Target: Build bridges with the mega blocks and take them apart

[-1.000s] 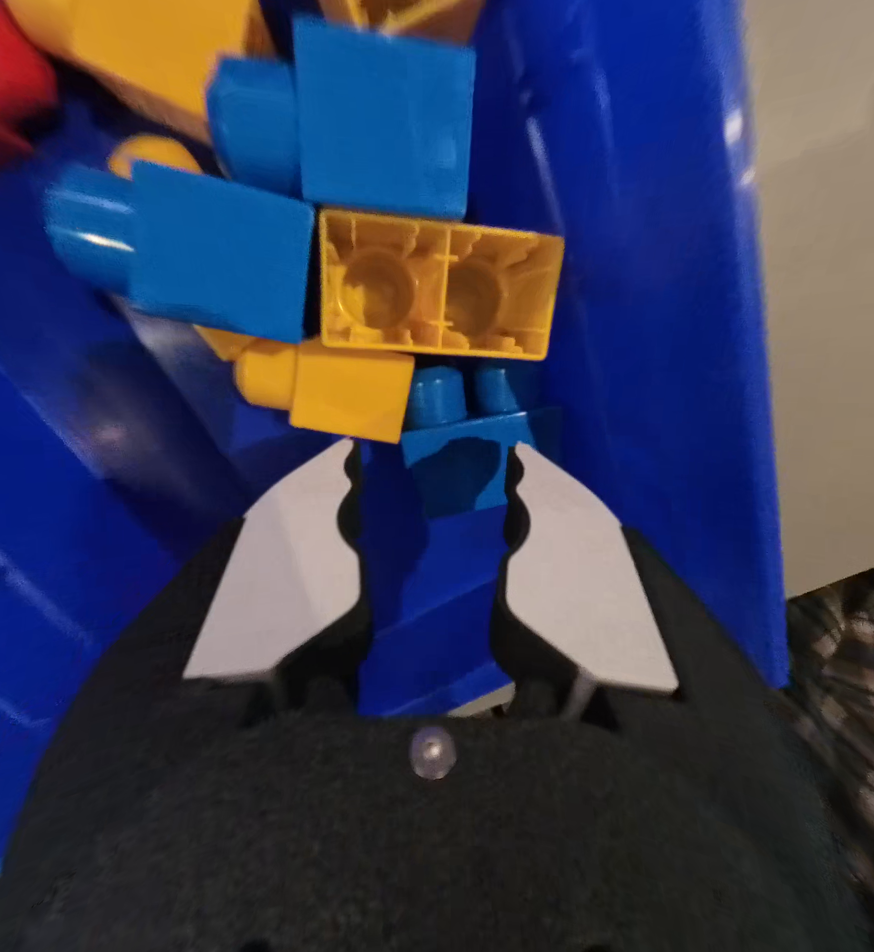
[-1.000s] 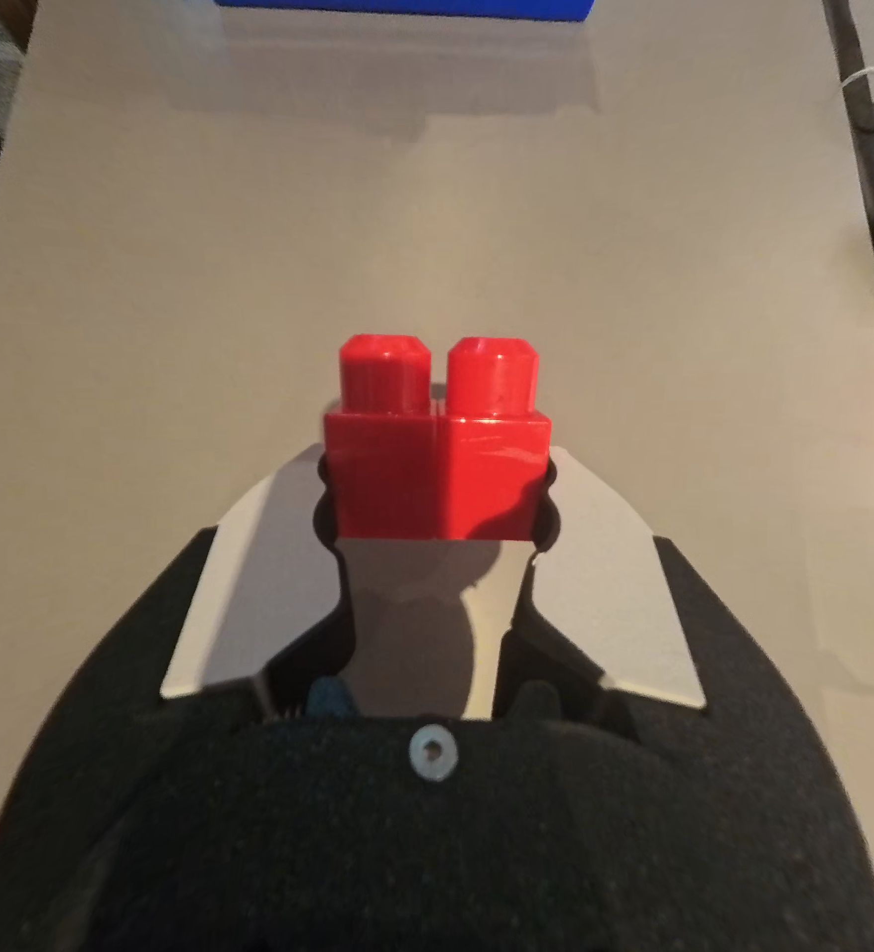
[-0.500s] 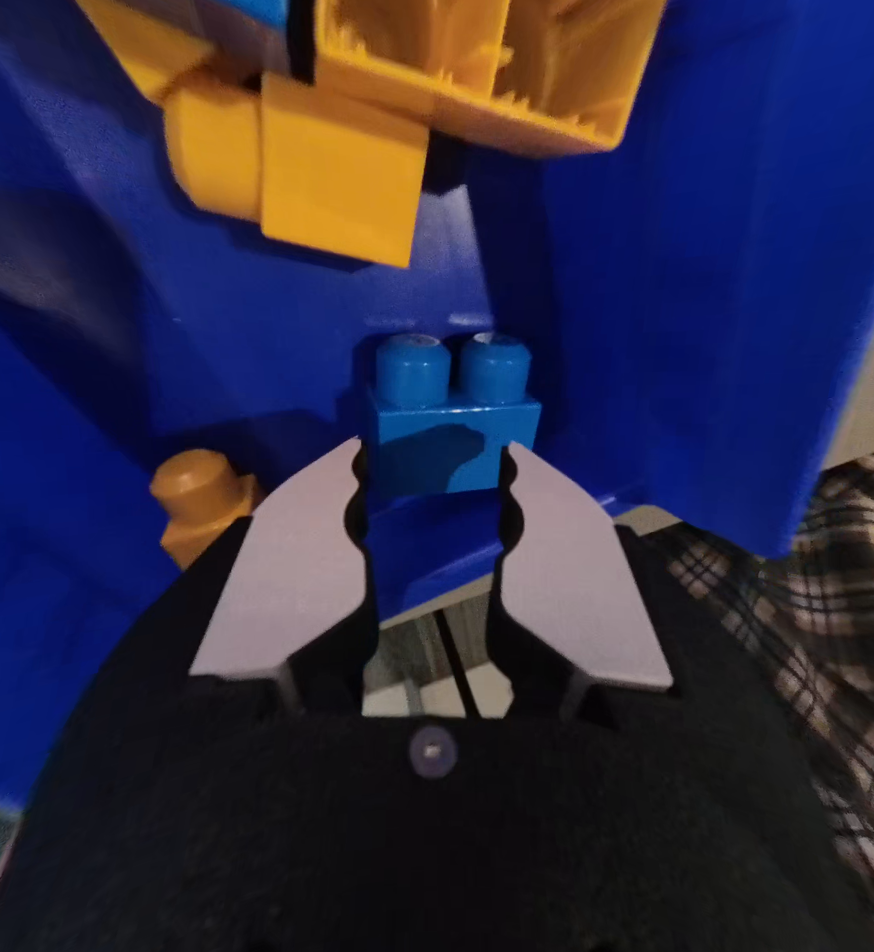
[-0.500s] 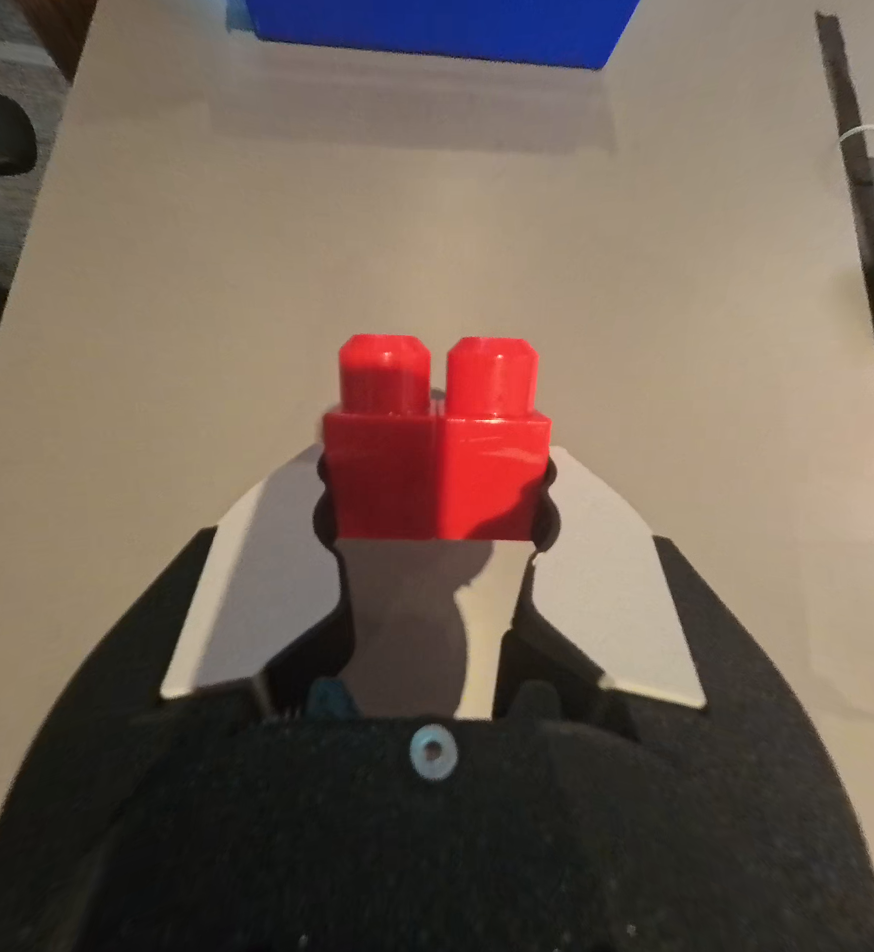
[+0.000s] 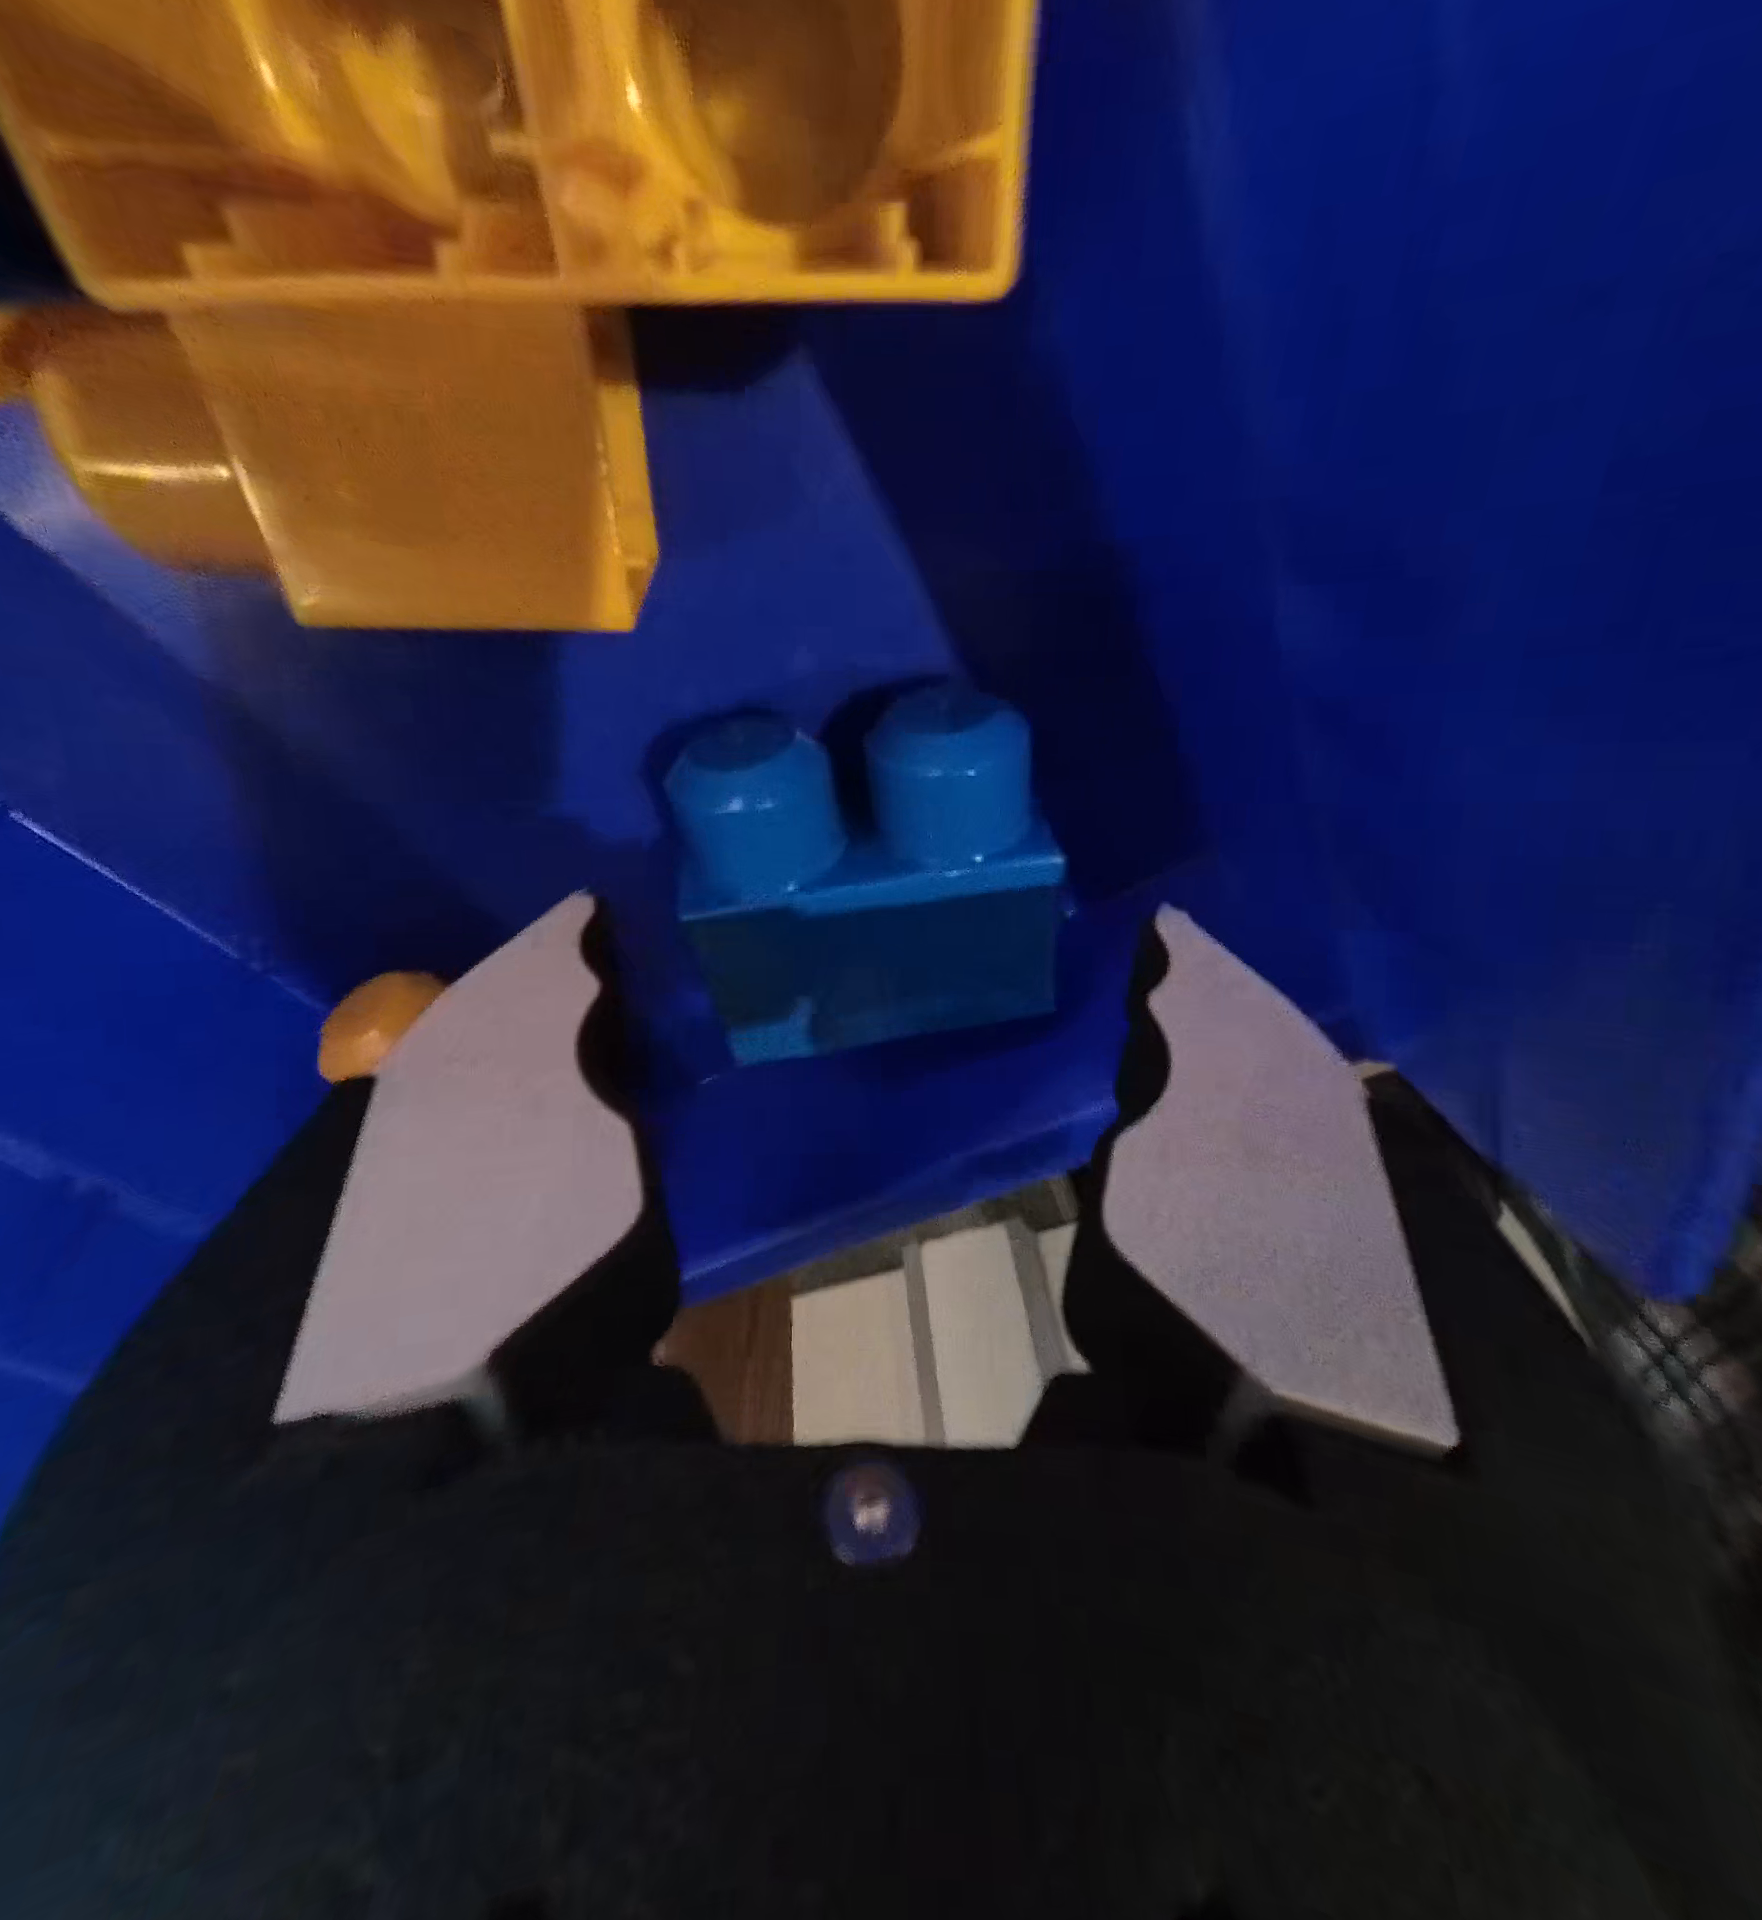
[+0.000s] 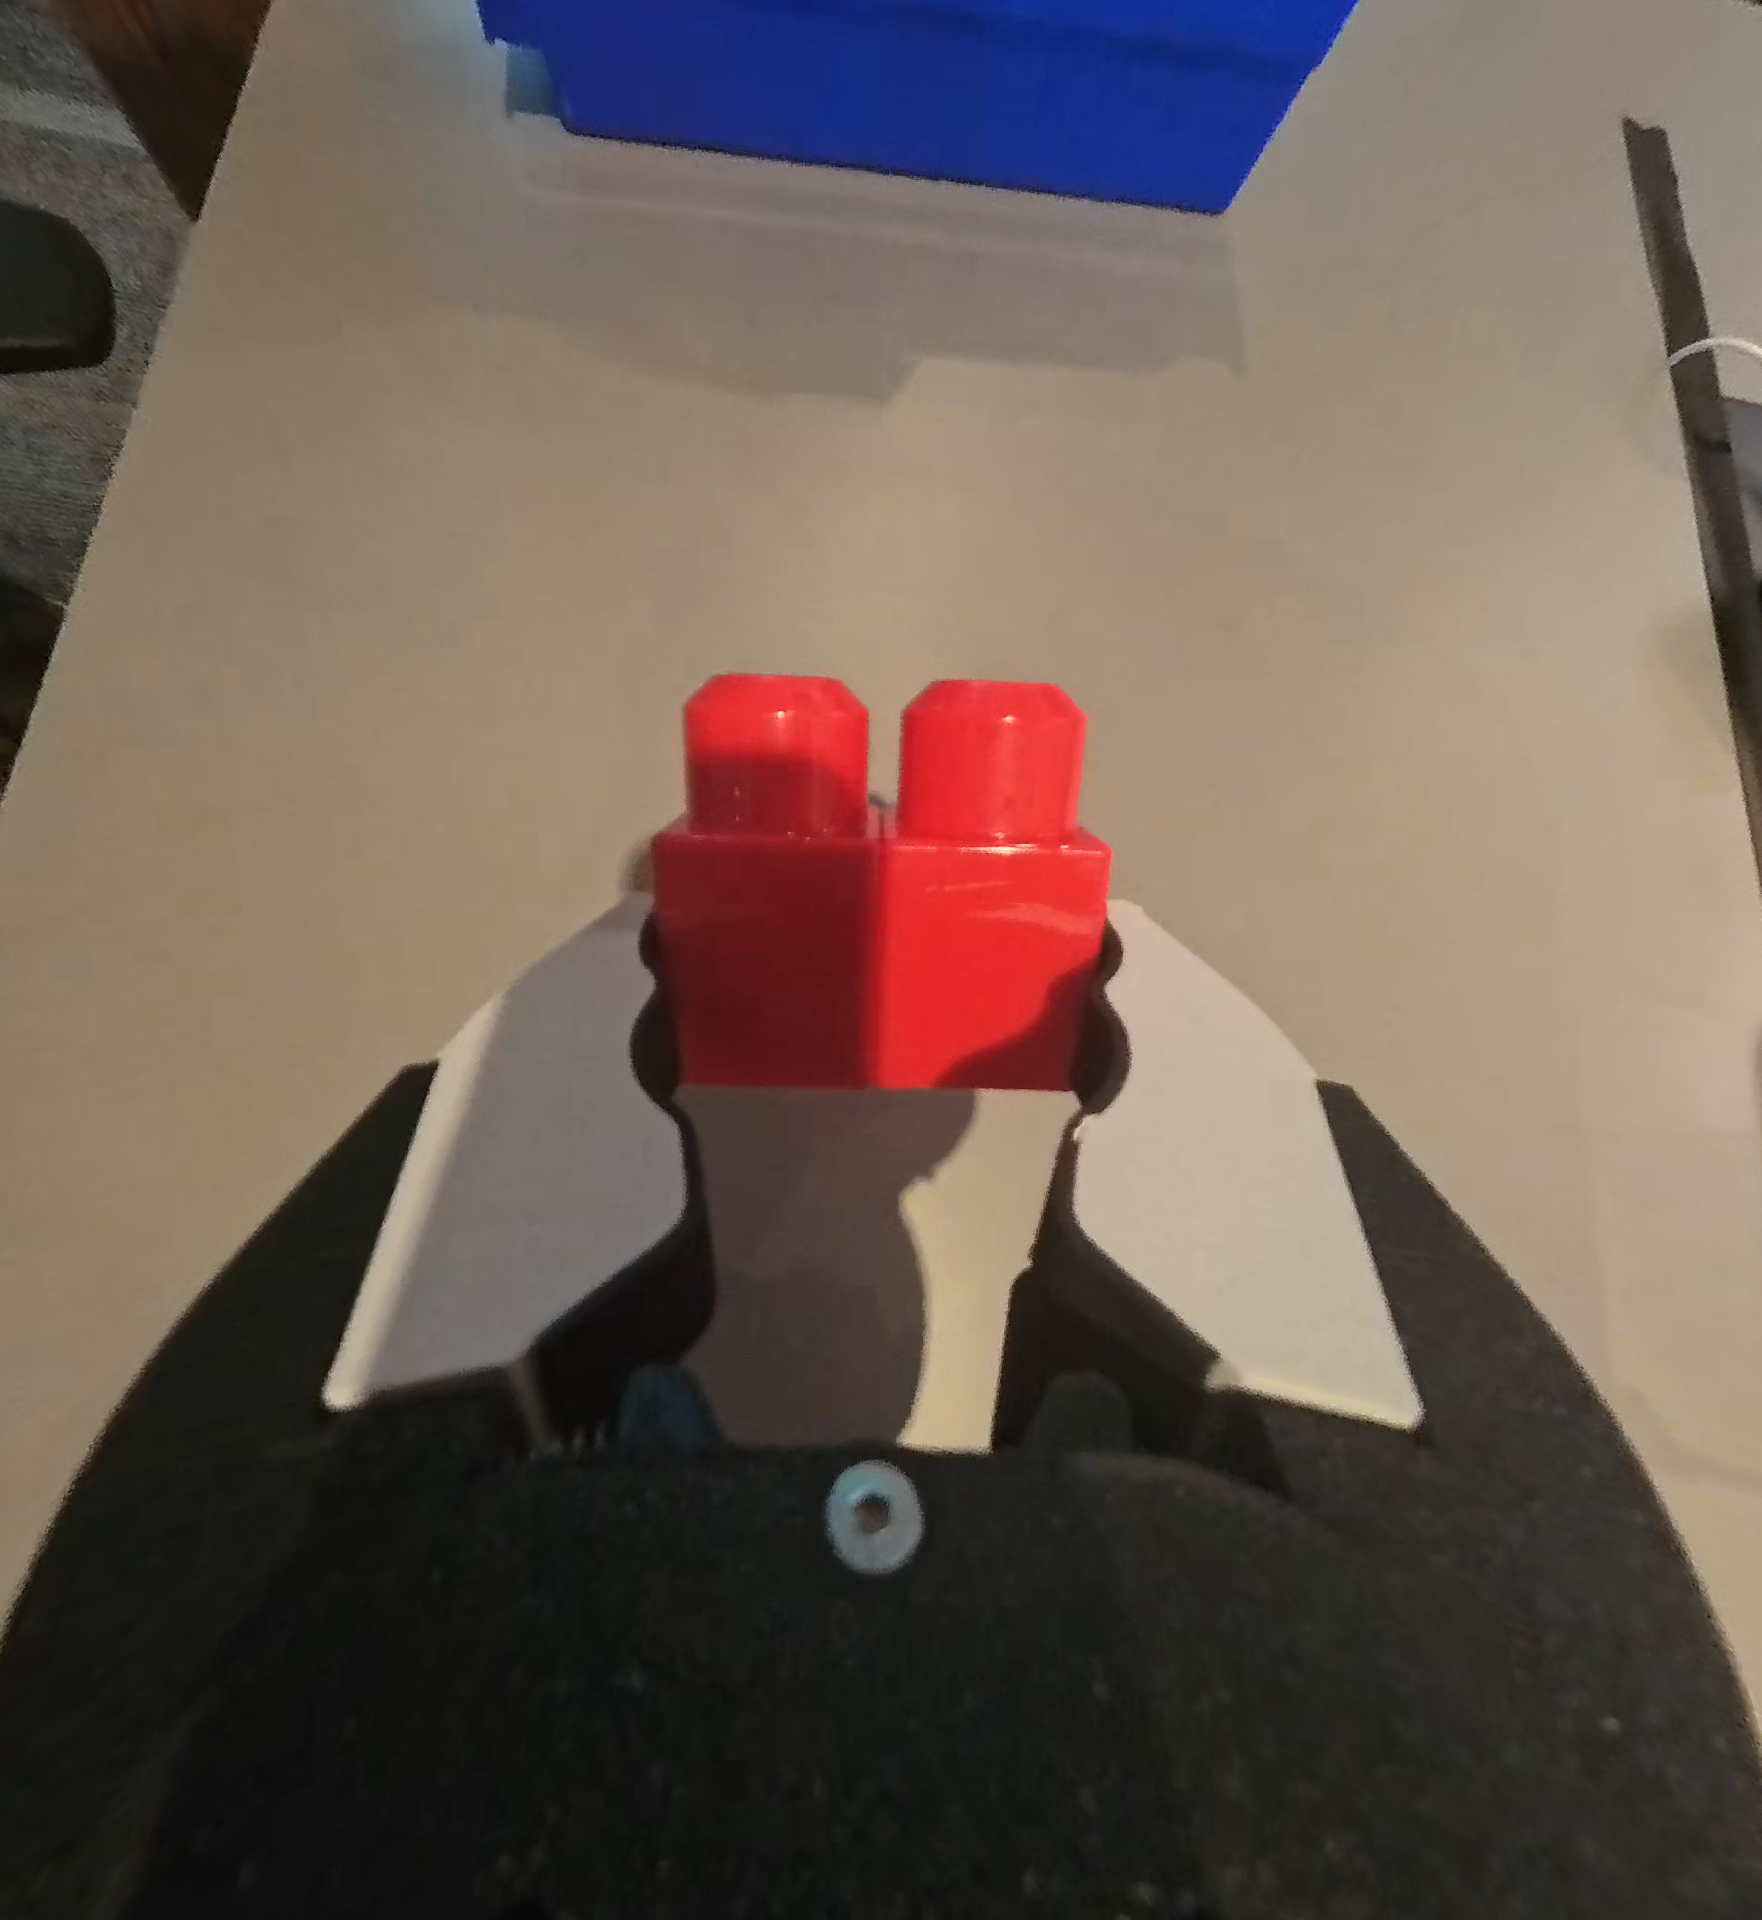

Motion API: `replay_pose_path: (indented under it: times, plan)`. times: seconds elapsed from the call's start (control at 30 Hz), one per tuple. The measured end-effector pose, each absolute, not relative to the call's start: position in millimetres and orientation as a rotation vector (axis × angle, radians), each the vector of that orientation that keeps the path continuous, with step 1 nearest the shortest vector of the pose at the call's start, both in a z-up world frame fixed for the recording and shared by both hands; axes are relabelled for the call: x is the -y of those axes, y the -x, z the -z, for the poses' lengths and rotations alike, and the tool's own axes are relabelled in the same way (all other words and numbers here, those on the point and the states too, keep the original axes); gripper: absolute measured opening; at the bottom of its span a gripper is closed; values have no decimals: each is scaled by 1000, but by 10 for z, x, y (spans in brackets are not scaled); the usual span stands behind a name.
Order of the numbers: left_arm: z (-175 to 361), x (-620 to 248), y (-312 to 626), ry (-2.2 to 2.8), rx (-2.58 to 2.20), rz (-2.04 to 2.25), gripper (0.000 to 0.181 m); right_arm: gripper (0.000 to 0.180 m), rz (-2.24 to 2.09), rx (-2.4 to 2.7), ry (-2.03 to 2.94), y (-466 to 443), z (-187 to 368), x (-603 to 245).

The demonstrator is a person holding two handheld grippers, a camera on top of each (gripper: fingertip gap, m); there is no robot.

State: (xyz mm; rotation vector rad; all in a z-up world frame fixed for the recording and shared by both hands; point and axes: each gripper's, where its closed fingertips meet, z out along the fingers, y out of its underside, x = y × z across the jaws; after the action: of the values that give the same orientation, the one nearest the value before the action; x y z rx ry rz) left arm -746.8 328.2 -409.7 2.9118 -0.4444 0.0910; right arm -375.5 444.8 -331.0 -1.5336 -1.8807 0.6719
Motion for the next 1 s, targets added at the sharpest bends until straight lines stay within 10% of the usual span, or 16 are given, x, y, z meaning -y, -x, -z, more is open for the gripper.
replay_pose_path:
  times: [0.63,0.8,1.0]
  plan:
    - [3483,-3682,7837,-3295,225,-45,77,75,-673,1839,1535,3694,3231,-4545]
    - [2894,-4055,6961,-3430,538,-127,77,75,-661,1803,1554,3602,3187,-4668]
    - [3491,-4390,5477,-3230,930,-315,77,75,-666,1749,1594,3423,3149,-4859]
